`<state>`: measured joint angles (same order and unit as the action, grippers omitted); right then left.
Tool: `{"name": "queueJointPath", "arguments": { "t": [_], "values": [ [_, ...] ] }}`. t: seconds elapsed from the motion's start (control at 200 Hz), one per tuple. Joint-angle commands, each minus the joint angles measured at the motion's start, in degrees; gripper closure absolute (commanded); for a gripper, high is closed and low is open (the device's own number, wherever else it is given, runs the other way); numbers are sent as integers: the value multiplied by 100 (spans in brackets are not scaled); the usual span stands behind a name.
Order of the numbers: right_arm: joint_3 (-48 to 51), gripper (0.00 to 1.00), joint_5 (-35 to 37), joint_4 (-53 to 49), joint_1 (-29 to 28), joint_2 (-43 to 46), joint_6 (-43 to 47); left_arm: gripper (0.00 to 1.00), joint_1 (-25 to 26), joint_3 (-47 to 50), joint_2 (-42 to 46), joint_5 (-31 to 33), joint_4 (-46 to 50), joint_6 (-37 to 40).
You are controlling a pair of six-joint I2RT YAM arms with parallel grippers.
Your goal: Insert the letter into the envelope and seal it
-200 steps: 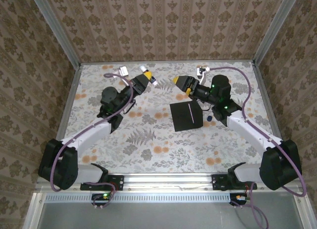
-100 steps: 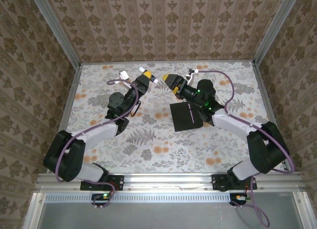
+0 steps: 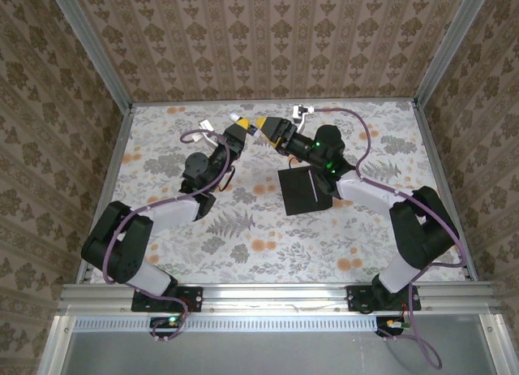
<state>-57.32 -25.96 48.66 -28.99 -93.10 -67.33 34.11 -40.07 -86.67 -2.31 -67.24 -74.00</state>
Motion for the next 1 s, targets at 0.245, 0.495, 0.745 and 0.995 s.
{"name": "queueJointPath", "arguments": {
  "t": [0.245, 0.495, 0.745, 0.995],
  "values": [
    [-216, 11, -80, 60, -98, -184, 68, 100, 49, -53, -147, -8, -529, -300],
    [-313, 22, -163, 205, -124, -329, -21, 100, 61, -65, -206, -33, -544, -361],
    [-323, 30, -167, 231, -159, -397, -64, 100, 61, -105, -264, -76, -586, -414],
    [-338, 45, -173, 248, -159, -399, -74, 100, 65, -106, -300, -86, -582, -448]
  ]
}}
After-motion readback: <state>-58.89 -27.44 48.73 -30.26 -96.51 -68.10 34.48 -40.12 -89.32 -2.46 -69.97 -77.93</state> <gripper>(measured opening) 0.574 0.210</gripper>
